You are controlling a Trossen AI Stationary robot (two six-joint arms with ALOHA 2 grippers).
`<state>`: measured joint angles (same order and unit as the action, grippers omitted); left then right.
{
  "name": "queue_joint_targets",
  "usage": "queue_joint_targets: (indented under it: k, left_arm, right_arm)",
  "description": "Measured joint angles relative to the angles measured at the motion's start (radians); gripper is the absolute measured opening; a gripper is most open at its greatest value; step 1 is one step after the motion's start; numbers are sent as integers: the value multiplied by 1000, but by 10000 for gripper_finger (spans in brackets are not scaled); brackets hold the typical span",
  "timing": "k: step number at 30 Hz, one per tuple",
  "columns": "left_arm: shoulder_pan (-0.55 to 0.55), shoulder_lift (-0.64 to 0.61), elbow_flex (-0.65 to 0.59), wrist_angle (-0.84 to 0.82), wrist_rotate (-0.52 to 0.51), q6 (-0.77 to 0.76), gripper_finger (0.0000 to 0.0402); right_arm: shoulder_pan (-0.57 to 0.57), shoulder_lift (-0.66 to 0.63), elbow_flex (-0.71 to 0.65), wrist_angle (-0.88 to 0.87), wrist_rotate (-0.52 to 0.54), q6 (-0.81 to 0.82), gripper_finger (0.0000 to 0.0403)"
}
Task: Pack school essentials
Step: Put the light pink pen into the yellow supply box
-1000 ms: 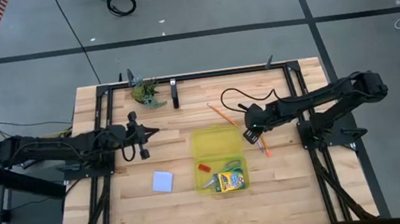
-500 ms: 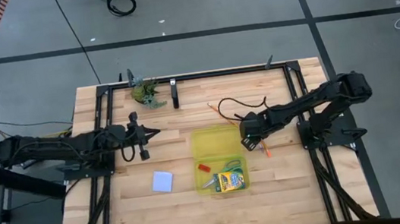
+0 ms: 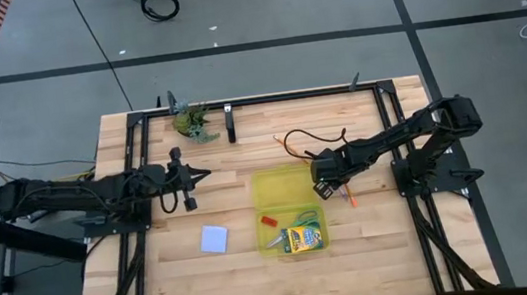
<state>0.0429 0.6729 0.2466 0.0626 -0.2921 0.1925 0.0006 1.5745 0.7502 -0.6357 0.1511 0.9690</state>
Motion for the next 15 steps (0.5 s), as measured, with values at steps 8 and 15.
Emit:
queue_joint_targets:
  k: [8, 15]
  left_arm:
    - [0, 0, 0, -3, -6, 3, 9]
    - [0, -1, 0, -14, -6, 2, 19]
  right_arm:
    - [0, 1, -2, -3, -2, 6, 39]
    - [0, -58, -11, -41, 17, 16, 41]
